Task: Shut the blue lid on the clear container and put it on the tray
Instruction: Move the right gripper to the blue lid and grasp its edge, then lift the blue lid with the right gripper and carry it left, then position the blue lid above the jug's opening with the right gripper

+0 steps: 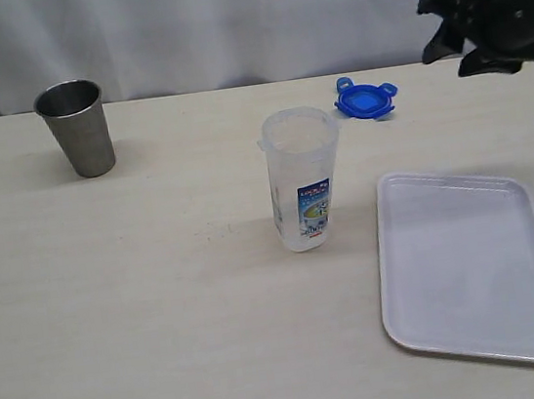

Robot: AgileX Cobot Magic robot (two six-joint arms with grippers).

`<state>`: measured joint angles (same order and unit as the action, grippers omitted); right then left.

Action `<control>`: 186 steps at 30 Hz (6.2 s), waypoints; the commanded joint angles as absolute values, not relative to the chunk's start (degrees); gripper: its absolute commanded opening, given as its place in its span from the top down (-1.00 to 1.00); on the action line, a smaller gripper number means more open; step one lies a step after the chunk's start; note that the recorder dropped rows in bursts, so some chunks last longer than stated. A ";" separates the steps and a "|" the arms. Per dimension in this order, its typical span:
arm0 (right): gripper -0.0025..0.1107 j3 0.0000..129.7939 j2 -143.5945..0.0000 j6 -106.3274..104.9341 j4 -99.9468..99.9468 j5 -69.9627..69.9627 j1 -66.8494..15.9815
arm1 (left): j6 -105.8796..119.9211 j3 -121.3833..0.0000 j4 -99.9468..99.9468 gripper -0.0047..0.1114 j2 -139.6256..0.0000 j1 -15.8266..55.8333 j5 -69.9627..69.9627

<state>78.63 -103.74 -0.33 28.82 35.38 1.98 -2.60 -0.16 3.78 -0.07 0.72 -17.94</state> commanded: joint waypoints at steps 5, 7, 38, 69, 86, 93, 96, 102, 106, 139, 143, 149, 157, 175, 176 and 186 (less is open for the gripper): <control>0.09 94.01 -126.92 -0.54 37.81 33.66 1.95 | -2.62 0.00 3.91 0.79 0.00 0.60 -17.72; 0.09 100.00 -132.55 0.99 37.71 33.83 1.95 | -2.62 0.00 3.91 0.79 0.00 0.60 -17.72; 0.88 112.42 -141.87 4.72 27.52 30.44 1.95 | -2.62 0.00 3.91 0.79 0.00 0.60 -17.72; 0.31 112.56 -140.45 7.81 5.32 41.68 2.80 | -2.62 0.00 3.91 0.79 0.00 0.60 -17.72; 0.88 112.56 -141.06 1.72 7.07 37.85 2.52 | -2.62 0.00 3.91 0.79 0.00 0.60 -17.72; 0.88 112.56 -138.32 -1.74 7.07 39.74 2.52 | -2.62 0.00 3.91 0.79 0.00 0.60 -17.72; 0.88 112.56 -136.02 -3.09 6.78 40.37 1.96 | -2.62 0.00 3.91 0.79 0.00 0.60 -17.72; 0.88 112.56 -130.97 -5.39 6.64 40.38 -0.23 | -2.62 0.00 3.91 0.79 0.00 0.60 -17.72; 0.88 112.56 -127.57 -5.86 5.51 40.38 -2.58 | -2.62 0.00 3.91 0.79 0.00 0.60 -17.72; 0.88 97.66 -107.11 1.55 -52.14 50.90 -39.61 | -2.62 0.00 3.91 0.79 0.00 0.60 -17.72; 0.88 92.95 -107.10 -0.87 -54.90 48.88 -41.53 | -2.62 0.00 3.91 0.79 0.00 0.60 -17.72; 0.88 92.55 -106.97 2.42 -59.63 49.10 -41.53 | -2.62 0.00 3.91 0.79 0.00 0.60 -17.72; 0.88 92.22 -100.51 9.87 -60.34 61.63 -41.53 | -2.62 0.00 4.03 0.79 0.00 0.60 -17.72; 0.88 92.22 -101.52 19.60 -54.63 66.47 -41.53 | -2.62 0.00 3.92 0.79 0.00 0.71 -17.72; 0.88 92.22 -102.24 20.39 -54.77 66.36 -41.53 | -2.62 0.00 3.92 0.79 0.00 0.71 -17.72; 0.88 92.22 -104.97 22.04 -55.13 67.63 -46.34 | -2.62 0.00 3.92 0.79 0.00 0.71 -17.72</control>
